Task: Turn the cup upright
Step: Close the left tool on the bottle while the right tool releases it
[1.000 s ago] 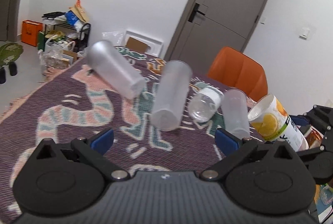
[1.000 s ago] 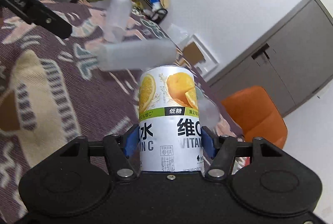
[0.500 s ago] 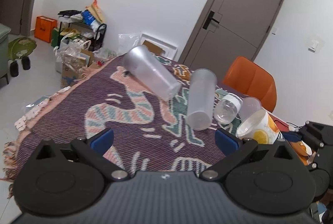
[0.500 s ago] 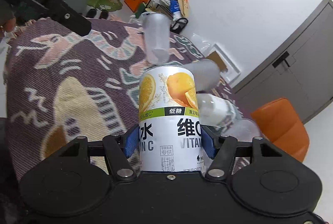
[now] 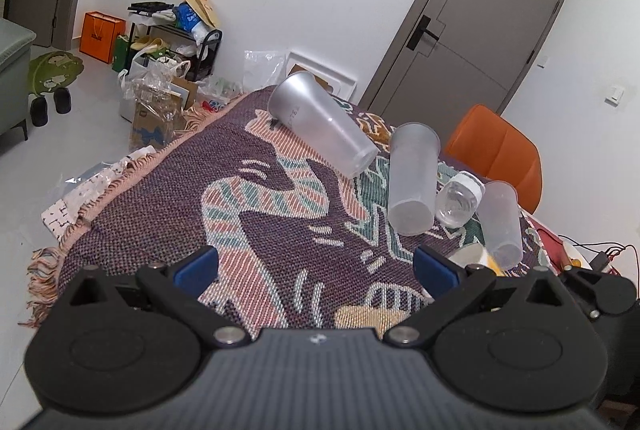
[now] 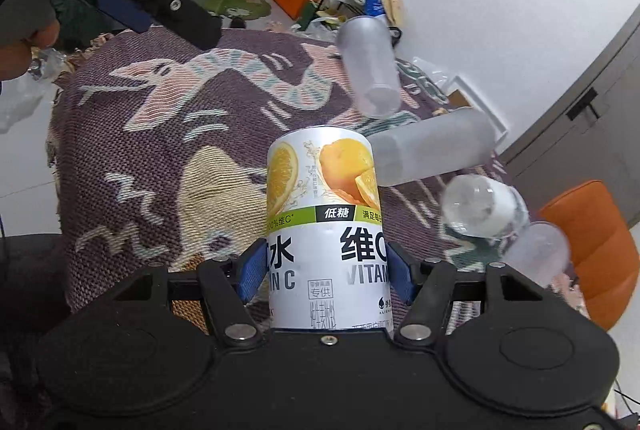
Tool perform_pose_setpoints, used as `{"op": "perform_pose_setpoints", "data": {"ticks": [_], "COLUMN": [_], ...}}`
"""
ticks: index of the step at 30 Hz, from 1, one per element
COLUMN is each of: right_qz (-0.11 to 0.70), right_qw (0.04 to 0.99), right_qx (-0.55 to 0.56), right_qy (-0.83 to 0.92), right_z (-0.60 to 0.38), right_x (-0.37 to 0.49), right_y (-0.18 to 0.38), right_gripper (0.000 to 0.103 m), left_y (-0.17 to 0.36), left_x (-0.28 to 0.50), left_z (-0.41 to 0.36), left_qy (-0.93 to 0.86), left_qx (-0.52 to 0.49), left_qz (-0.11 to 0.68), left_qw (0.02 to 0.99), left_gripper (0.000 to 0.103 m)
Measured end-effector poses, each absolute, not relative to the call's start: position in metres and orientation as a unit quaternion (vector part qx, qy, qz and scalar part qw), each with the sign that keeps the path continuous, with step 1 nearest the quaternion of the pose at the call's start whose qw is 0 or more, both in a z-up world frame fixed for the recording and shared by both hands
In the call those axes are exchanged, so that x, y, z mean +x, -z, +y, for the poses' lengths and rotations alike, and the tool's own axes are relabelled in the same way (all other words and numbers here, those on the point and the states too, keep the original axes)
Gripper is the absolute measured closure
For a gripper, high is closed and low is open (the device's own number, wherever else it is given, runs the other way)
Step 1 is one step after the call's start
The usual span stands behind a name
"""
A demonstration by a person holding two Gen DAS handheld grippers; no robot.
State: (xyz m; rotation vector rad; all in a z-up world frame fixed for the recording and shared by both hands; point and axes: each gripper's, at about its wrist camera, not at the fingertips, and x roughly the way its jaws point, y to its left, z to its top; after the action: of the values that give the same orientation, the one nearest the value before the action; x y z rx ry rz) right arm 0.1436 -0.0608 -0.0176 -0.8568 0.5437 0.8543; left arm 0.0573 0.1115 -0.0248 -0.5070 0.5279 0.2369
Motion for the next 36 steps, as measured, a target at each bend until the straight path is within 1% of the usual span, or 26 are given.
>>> {"op": "perform_pose_setpoints", "data": {"ticks": [2, 3, 4, 13, 14, 16, 17, 22, 29, 32, 36], "right_qz": [0.25, 0.25, 0.247, 0.244, 0.245, 0.245, 0.244, 0.263, 0.289, 0.291, 0.302], "right_qw": [0.79, 0.792, 0.796, 0.826, 0.829, 0.839, 0.845, 0.871, 0.894, 0.901, 0.902], "right_qx": [-0.392, -0.387, -0.381, -0.323, -0.316, -0.302, -0.294, -0.218, -0.12, -0.085, -0.044], "right_qy": [-0.399, -0.401, -0.4, -0.393, -0.391, -0.38, -0.373, -0.353, -0.32, -0.309, -0.306], "right_z": [-0.062, -0.064, -0.067, -0.101, -0.106, -0.116, -0.121, -0.152, -0.194, -0.21, -0.225], "right_x": [0.144, 0.144, 0.144, 0.14, 0.14, 0.141, 0.141, 0.152, 0.167, 0.17, 0.172], "right_y": [0.019, 0.017, 0.015, -0.007, -0.009, -0.013, -0.014, -0.02, -0.007, 0.0, 0.01], "right_gripper": [0.039, 0.033, 0.029, 0.026, 0.025, 0.018, 0.017, 0.016, 0.017, 0.017, 0.017], "left_y": [0.024, 0.024, 0.023, 0.023, 0.022, 0.022, 0.022, 0.031, 0.045, 0.052, 0.063], "left_x": [0.058, 0.059, 0.06, 0.079, 0.081, 0.087, 0.089, 0.105, 0.127, 0.135, 0.143], "left_z": [0.111, 0.11, 0.109, 0.089, 0.087, 0.083, 0.082, 0.075, 0.067, 0.066, 0.063], "left_qy": [-0.112, -0.109, -0.105, -0.058, -0.057, -0.053, -0.05, -0.028, -0.029, -0.03, -0.02], "left_qx": [-0.25, -0.252, -0.254, -0.294, -0.299, -0.308, -0.315, -0.366, -0.418, -0.448, -0.485], "left_qz": [0.26, 0.262, 0.263, 0.282, 0.282, 0.283, 0.284, 0.299, 0.313, 0.314, 0.305], "left_qw": [0.926, 0.925, 0.925, 0.911, 0.91, 0.907, 0.904, 0.881, 0.852, 0.837, 0.819], "left_gripper": [0.001, 0.001, 0.001, 0.001, 0.001, 0.001, 0.001, 0.002, 0.003, 0.007, 0.009]}}
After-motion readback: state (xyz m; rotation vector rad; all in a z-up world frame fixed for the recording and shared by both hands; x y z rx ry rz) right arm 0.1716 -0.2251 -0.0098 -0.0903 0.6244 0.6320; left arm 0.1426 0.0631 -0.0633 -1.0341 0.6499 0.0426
